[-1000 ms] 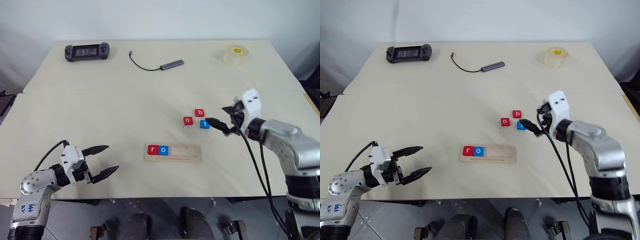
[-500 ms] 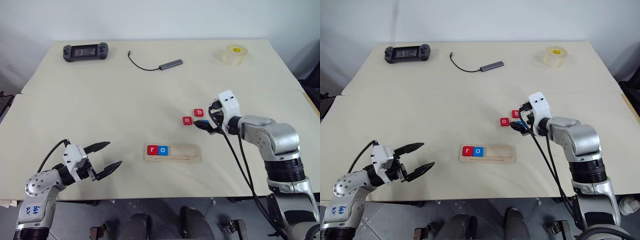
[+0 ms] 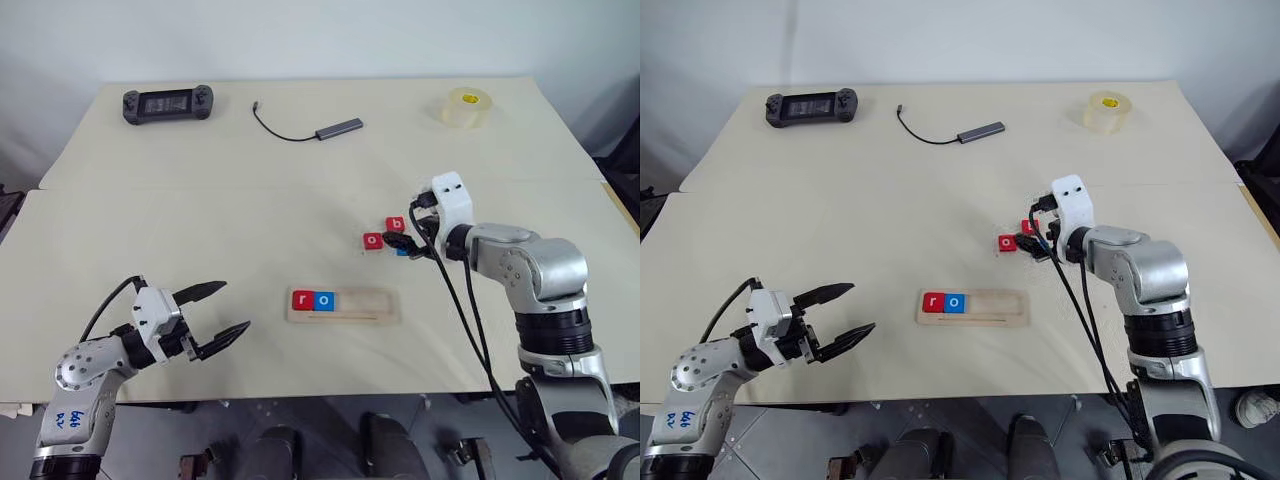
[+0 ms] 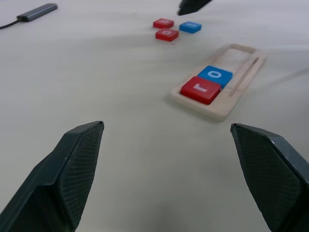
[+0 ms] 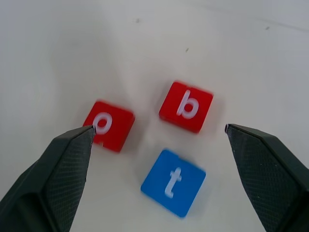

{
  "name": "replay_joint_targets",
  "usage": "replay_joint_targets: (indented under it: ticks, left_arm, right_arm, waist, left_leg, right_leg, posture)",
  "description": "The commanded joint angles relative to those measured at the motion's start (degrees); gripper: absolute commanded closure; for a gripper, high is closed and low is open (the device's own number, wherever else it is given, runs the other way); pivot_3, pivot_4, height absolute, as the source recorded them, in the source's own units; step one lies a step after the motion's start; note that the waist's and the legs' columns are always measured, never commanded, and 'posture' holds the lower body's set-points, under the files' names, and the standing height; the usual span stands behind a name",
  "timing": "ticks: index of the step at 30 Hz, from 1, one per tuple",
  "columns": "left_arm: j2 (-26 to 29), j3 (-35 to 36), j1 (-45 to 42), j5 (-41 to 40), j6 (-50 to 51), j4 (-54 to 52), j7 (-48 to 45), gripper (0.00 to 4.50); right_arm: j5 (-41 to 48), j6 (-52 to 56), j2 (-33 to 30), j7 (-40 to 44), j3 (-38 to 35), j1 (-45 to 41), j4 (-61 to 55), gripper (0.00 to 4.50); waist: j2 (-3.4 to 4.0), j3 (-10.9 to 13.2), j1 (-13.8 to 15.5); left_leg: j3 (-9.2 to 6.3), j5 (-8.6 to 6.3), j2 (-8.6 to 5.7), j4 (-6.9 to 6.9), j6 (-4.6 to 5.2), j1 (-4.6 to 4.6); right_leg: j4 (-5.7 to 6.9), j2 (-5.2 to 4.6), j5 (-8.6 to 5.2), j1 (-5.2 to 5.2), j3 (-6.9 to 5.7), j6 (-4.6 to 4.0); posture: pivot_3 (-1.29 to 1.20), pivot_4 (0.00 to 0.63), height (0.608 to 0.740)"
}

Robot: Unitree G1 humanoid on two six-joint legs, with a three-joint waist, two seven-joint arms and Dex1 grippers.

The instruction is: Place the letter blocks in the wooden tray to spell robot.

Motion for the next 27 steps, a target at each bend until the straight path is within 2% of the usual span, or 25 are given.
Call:
replay_joint_targets:
  ticks: [1,8,12,18,22,27]
  left_arm:
    - [-0.48,-0.2,0.02,-0.36,-0.29,-1.43,0.46,0.04]
    - [-0.68,-0.67,-0.3,-0.32,0.03,-2.77,1.2,0.04]
    - [-0.52,-0.26,0.52,-0.43,-0.09,-3.6,1.5,0.0]
    - [-0.89,-0.85,0.03,-0.34,-0.04,-4.18,2.03,0.0]
    - [-1.48,-2.68,-1.76,-0.49,0.22,-4.19,1.55,0.0]
    - [-1.93,-5.56,-4.78,-0.53,0.55,-2.29,-0.41,0.0]
  right_arm:
    - [-2.65,-3.2,1.8,-3.6,-2.13,-2.77,4.95,0.0]
    - [-5.88,-7.54,6.51,-7.51,-2.57,-6.46,16.26,0.0]
    - [-7.51,-8.03,7.9,-8.38,-1.89,-6.48,17.61,0.9]
    - [-8.24,-7.71,8.23,-8.04,-2.14,-5.97,15.88,2.99]
    - [-8.41,-9.89,6.51,-6.23,-2.15,-4.59,11.93,3.03]
    - [-7.1,-7.65,0.56,-1.39,-2.69,1.83,-0.52,3.03]
  waist:
    - [0.0,0.0,-0.05]
    - [0.0,0.0,-0.28]
    - [0.0,0.0,-0.79]
    - [0.0,0.0,-1.3]
    - [0.0,0.0,-1.29]
    - [0.0,0.0,-0.67]
  left_leg:
    - [0.02,0.0,0.0,0.0,0.0,0.0]
    - [0.11,0.0,-0.03,0.0,0.0,-0.03]
    - [0.16,0.0,-0.04,0.0,0.0,-0.04]
    - [0.17,0.01,-0.02,0.0,-0.01,-0.04]
    - [0.2,0.01,-0.03,0.0,-0.01,-0.05]
    - [0.15,0.01,-0.11,0.02,0.01,-0.19]
  right_leg:
    - [0.02,0.01,0.0,-0.02,0.02,0.0]
    - [0.15,0.01,0.0,-0.15,0.06,0.0]
    - [0.4,-0.02,-0.02,-0.29,0.05,-0.04]
    - [0.45,-0.01,-0.04,-0.32,0.06,-0.07]
    - [0.47,-0.01,-0.04,-0.35,0.08,-0.08]
    - [0.47,-0.07,-0.04,-0.44,0.07,-0.08]
  posture:
    - [0.0,0.15,0.74]
    - [0.0,0.15,0.74]
    - [0.0,0.15,0.74]
    - [0.0,0.15,0.74]
    - [0.0,0.15,0.74]
    - [0.0,0.15,0.74]
